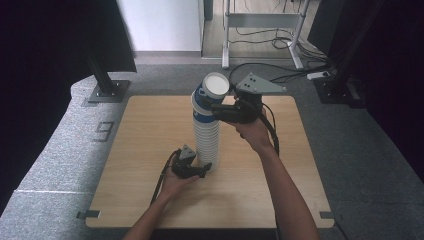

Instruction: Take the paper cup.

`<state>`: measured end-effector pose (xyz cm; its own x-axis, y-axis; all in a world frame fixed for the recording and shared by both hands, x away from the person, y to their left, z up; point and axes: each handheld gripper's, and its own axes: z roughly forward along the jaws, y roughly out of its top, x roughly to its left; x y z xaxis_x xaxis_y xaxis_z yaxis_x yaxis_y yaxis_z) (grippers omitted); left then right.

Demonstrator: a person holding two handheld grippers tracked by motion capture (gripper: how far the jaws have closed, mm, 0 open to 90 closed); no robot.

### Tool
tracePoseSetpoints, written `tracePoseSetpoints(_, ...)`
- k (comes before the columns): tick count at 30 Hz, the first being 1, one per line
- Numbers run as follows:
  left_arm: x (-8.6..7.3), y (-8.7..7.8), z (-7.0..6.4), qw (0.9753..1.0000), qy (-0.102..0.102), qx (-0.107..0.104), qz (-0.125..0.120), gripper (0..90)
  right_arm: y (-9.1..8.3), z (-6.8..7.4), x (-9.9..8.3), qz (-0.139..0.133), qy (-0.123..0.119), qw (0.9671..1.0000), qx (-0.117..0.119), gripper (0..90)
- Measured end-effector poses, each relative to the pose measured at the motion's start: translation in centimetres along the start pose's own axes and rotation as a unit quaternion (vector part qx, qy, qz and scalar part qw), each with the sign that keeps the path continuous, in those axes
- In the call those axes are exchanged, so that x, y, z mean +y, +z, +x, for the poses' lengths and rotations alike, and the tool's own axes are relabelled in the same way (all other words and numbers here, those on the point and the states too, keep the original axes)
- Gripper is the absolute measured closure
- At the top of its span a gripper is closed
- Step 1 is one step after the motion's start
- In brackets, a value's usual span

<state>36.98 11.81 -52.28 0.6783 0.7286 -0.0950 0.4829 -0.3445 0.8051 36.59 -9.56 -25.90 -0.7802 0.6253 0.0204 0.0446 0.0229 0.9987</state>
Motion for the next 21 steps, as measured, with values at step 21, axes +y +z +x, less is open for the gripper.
tracePoseSetpoints(21,-0.04,0.05,-0.02,1.0,0.003,-0.001,0.003,21.5,-1.03,-0.16,-0.05,-0.009,-0.001,1.0,0.0,23.2)
